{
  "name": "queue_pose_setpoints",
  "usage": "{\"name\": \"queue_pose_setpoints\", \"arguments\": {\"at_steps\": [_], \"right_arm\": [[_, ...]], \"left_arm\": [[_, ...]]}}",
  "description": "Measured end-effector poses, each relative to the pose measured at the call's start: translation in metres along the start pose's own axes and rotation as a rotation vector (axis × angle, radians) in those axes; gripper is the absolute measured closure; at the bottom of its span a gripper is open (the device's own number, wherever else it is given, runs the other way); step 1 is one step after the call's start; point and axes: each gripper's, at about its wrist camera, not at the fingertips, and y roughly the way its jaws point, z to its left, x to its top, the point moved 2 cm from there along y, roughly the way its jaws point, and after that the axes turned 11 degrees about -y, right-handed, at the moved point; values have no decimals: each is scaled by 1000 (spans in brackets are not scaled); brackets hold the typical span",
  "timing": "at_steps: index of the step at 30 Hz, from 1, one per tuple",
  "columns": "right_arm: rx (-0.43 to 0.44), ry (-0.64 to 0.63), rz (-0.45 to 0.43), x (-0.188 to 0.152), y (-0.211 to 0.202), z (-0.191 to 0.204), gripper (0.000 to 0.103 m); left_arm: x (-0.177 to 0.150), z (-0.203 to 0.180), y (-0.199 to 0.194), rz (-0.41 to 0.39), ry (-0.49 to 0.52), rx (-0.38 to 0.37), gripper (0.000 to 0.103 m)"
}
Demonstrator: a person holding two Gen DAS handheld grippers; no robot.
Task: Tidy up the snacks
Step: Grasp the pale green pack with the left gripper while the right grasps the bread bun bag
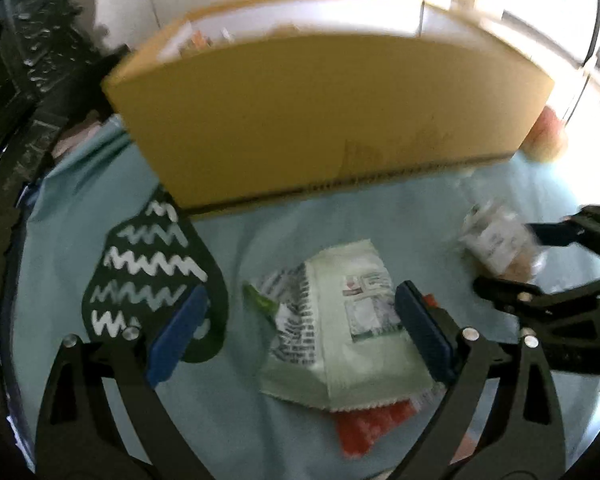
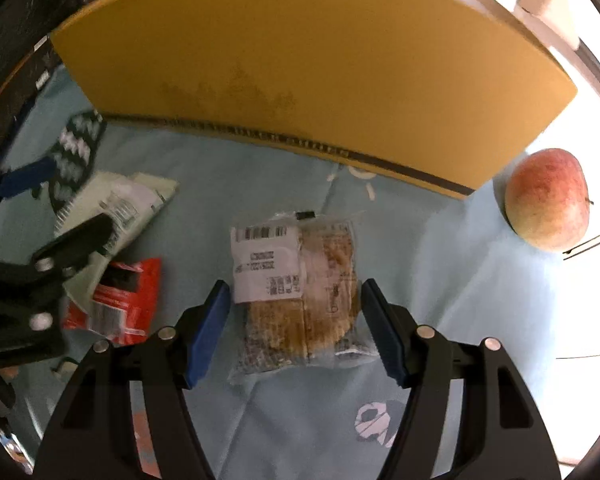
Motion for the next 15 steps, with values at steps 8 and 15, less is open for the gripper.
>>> {"name": "queue_pose_setpoints", "arguments": {"at_steps": [8,15], "right_arm": [[30,-20,7,-5,-3,-7,48],[66,-2,-30,-36,-16,-16,48]], "left_arm": [[-10,36,-15,-13,-87,-77,64],[-40,92,-35,-37,-218,-129,70]]}}
